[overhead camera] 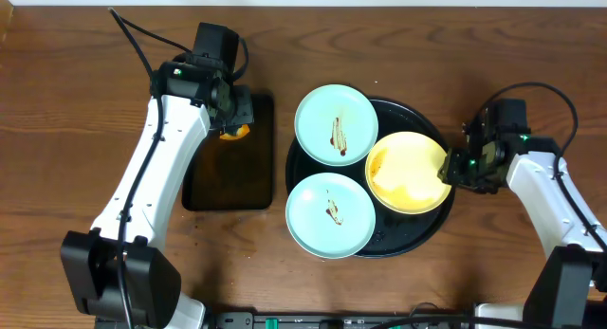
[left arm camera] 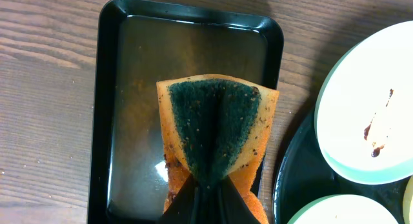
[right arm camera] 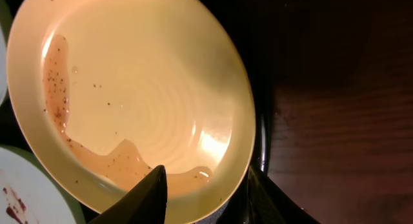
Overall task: Clean dirty plates on tray and stack at the side
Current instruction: 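Tilt and lift the yellow plate with the right gripper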
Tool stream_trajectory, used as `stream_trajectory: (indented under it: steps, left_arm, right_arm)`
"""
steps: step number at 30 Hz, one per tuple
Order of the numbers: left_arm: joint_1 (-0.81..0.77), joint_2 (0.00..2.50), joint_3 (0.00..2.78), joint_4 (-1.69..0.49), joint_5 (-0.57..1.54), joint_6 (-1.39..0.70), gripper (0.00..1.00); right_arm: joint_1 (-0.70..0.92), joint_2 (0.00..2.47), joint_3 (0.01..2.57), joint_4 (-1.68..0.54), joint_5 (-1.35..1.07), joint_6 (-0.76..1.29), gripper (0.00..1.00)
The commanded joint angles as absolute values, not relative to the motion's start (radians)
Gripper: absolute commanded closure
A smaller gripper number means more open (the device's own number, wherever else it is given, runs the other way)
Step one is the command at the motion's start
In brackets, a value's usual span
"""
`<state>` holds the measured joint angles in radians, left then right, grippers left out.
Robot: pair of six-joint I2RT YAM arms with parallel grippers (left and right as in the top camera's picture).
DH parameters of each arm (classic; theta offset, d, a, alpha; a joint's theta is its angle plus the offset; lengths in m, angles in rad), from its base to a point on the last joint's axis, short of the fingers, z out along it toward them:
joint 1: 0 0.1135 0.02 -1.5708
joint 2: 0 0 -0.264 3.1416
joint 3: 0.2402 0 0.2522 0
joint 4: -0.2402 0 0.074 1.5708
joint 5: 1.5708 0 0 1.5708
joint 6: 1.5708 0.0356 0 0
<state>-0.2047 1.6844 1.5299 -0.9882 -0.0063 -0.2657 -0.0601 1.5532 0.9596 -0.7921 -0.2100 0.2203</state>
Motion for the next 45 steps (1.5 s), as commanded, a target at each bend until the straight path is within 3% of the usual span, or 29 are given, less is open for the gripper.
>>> stream_trajectory:
  steps: [1,12,17,29,37,45]
  left_arm:
    - [-0.202,1.678,1.541,-0.991,-0.008,-0.272,0.92]
    - [-0.201,1.678,1.541,-0.991,-0.008,-0.272,0.92]
    - [-0.201,1.678,1.541,-0.991,-0.008,-0.272,0.92]
    - [-0.202,1.678,1.541,-0.994,-0.007,-0.272,0.92]
    - [-0.202,1.678,1.541,-1.0,-0.008,-0.272,0.92]
    - [-0.201,1.678,1.541,-1.014,-0.009,-0.271,0.92]
  right_arm:
    - [-0.047,1.554,0.918,-0.793,-0.226,0.233,0.62]
    - [-0.045,1.554,0.776,-0.646,-0.228,0.332,0.57]
    - [-0.032,1.554,0.735,-0.546,-0.229,0.363,0.64]
    - [-0.03,1.554,0.652,-0.374,-0.192,0.396,0.99]
    - [-0.031,1.554,0.678,-0.367,-0.171,0.31,0.99]
    - [-0.032,1.55,0.9,-0.568,-0.048,0.185,0.99]
